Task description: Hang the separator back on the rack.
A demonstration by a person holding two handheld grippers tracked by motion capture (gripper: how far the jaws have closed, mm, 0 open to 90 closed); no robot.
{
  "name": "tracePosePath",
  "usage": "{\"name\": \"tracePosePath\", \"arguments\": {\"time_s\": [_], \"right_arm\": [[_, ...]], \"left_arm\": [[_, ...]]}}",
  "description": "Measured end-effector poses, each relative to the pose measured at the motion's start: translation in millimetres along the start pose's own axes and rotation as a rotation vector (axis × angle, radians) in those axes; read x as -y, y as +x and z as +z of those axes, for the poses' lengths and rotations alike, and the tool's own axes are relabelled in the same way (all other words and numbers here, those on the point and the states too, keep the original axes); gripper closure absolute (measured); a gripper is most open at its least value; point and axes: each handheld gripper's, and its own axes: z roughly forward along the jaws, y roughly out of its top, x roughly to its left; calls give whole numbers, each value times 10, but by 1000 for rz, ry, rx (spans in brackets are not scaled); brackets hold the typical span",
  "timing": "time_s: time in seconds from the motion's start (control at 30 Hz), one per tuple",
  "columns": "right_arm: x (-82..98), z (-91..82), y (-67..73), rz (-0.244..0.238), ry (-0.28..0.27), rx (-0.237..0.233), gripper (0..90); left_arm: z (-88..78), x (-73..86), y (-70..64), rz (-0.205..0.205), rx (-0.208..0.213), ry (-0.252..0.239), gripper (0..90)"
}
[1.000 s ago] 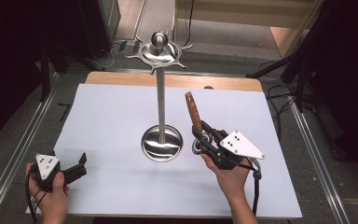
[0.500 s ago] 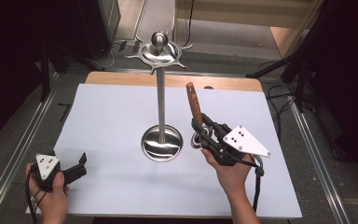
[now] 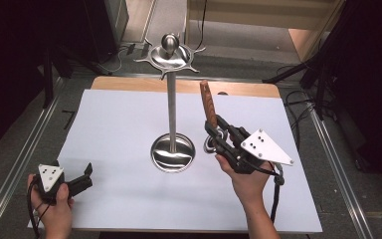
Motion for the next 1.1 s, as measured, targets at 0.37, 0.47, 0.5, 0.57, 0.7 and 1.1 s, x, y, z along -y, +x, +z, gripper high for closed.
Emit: {"name": "tracePosePath", "arguments": {"time_s": [0.37, 0.47, 0.5, 0.57, 0.7, 1.1], "right_arm": [[-71, 6, 15, 2, -25, -1, 707], [-85, 8, 12, -1, -30, 1, 707], [-92, 8, 11, -1, -32, 2, 707], [-109, 8, 11, -1, -36, 2, 707], [-140, 12, 14, 0, -49, 2, 707], [-208, 39, 18, 9, -75, -3, 707]], "left_arm": [[-1, 0, 2, 0, 3, 0, 11], [-1, 0, 4, 0, 4, -1, 11], [-1, 0, 3, 0, 4, -1, 11], [-2, 0, 3, 1, 3, 0, 11], [-2, 0, 3, 1, 4, 0, 11], [-1, 1, 1, 2, 5, -3, 11]]}}
